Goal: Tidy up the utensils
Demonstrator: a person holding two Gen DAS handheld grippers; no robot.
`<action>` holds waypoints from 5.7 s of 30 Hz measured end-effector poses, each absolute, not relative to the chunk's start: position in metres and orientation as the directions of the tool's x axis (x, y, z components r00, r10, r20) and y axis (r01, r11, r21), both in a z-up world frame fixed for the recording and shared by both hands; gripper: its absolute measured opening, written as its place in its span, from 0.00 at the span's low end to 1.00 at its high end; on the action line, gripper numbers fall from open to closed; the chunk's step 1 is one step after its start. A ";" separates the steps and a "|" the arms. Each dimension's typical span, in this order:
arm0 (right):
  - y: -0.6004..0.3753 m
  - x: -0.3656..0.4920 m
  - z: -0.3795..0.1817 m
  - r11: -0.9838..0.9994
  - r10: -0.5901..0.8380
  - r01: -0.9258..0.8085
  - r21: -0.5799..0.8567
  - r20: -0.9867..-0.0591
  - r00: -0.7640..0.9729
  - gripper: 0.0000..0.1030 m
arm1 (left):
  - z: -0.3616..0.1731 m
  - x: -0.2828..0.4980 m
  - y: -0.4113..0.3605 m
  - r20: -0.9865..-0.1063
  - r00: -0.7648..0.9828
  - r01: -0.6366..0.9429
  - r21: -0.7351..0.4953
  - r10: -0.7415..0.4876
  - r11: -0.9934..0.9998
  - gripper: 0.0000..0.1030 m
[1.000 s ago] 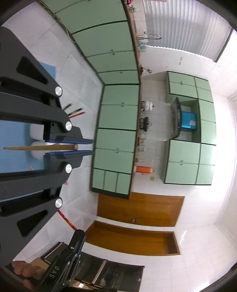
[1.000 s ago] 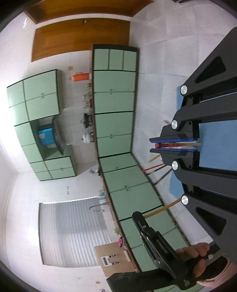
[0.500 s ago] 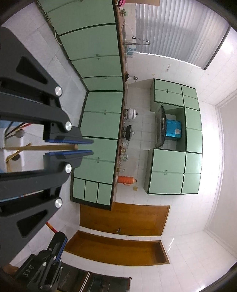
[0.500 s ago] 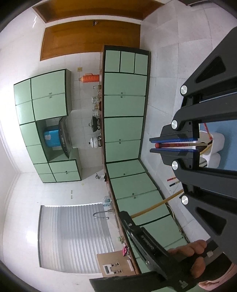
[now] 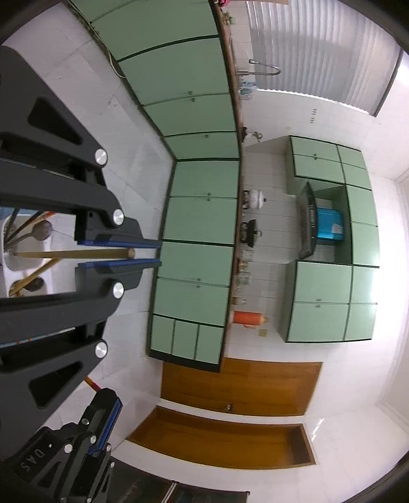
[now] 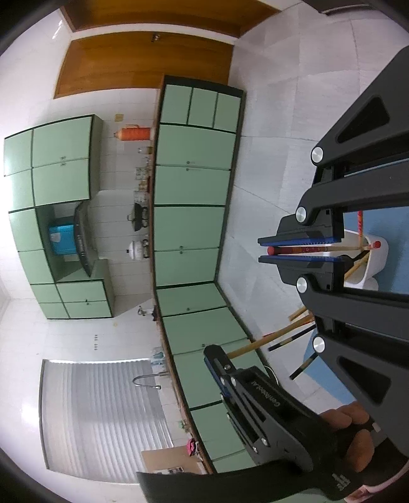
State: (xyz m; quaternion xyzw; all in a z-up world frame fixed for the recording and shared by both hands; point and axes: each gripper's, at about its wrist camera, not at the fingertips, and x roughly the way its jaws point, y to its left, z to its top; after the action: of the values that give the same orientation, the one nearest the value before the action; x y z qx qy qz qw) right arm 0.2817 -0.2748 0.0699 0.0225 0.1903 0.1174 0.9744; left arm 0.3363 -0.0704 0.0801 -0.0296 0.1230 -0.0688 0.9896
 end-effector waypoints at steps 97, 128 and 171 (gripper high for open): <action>-0.281 -0.005 0.054 0.962 0.273 -0.265 0.069 -0.272 0.923 0.94 | 0.058 0.011 -0.022 -0.231 0.964 0.131 -0.014 -0.131 0.991 0.95; -0.277 -0.007 0.056 0.961 0.277 -0.270 0.065 -0.270 0.922 0.94 | 0.059 0.009 -0.019 -0.230 0.965 0.125 -0.010 -0.124 0.992 0.95; -0.277 -0.007 0.056 0.961 0.277 -0.270 0.064 -0.273 0.921 0.94 | 0.058 0.008 -0.017 -0.234 0.965 0.119 -0.013 -0.119 0.993 0.95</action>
State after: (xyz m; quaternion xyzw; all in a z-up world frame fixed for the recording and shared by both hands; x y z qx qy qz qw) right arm -0.0075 -0.2766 0.0560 0.0125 0.1411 0.1393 0.9801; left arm 0.0085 -0.0170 0.0577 0.0004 0.1180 -0.0600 0.9912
